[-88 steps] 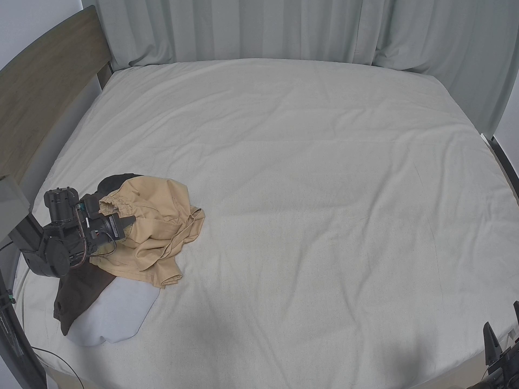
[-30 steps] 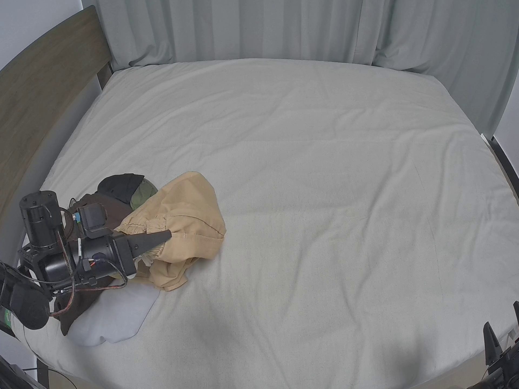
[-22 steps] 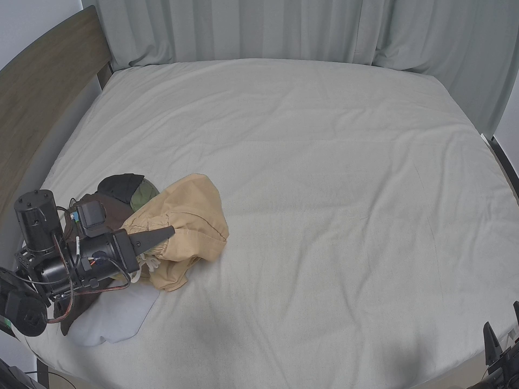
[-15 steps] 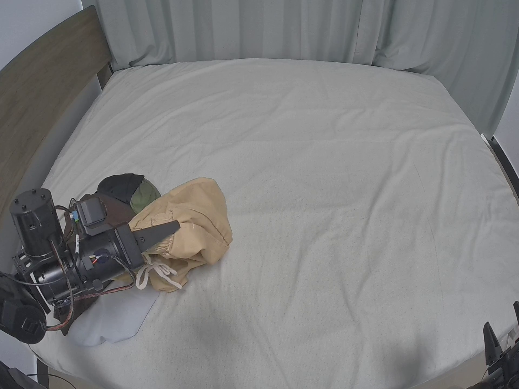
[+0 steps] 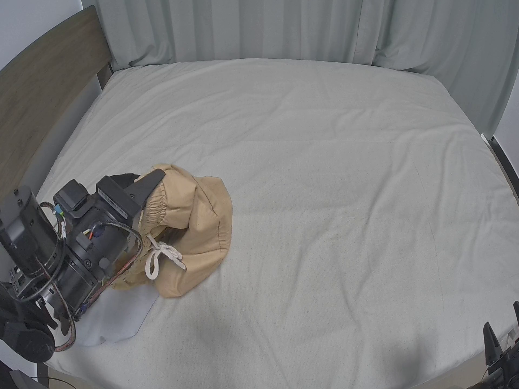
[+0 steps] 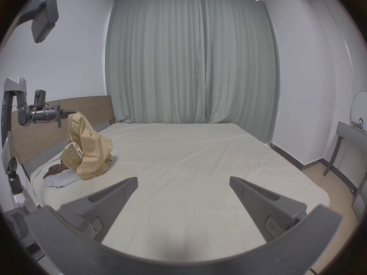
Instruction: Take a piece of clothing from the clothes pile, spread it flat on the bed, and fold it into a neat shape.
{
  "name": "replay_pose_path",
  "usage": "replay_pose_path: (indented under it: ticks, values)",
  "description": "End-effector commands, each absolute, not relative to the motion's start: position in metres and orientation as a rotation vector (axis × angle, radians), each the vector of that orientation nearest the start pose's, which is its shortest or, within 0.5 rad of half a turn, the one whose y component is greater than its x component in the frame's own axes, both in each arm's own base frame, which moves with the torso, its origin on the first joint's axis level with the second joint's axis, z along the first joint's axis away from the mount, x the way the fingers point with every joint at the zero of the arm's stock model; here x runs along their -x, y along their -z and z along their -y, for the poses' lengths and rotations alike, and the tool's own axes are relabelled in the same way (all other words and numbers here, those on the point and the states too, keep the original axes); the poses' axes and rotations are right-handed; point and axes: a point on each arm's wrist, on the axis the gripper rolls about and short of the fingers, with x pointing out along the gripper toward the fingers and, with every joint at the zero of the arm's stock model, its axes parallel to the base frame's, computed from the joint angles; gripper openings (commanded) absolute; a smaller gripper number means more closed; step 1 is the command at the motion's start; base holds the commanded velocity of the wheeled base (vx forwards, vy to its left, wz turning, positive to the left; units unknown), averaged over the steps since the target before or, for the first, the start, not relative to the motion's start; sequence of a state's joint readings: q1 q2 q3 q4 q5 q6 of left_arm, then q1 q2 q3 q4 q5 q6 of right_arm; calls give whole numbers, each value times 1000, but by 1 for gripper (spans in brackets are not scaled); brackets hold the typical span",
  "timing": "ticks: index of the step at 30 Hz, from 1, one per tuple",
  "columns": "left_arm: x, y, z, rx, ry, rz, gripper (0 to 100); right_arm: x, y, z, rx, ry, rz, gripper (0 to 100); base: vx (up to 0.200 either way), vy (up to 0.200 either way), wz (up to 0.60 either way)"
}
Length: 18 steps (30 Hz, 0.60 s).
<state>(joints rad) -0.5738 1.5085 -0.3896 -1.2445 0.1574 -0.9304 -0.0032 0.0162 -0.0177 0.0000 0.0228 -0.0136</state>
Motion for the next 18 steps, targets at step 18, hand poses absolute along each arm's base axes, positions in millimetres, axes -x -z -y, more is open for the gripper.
replay_pose_path:
  ticks: [18]
  values:
    - [-147,-238,155,1184,663,76,0,22,-76,-1,12,-20,-11,100,0,0,0]
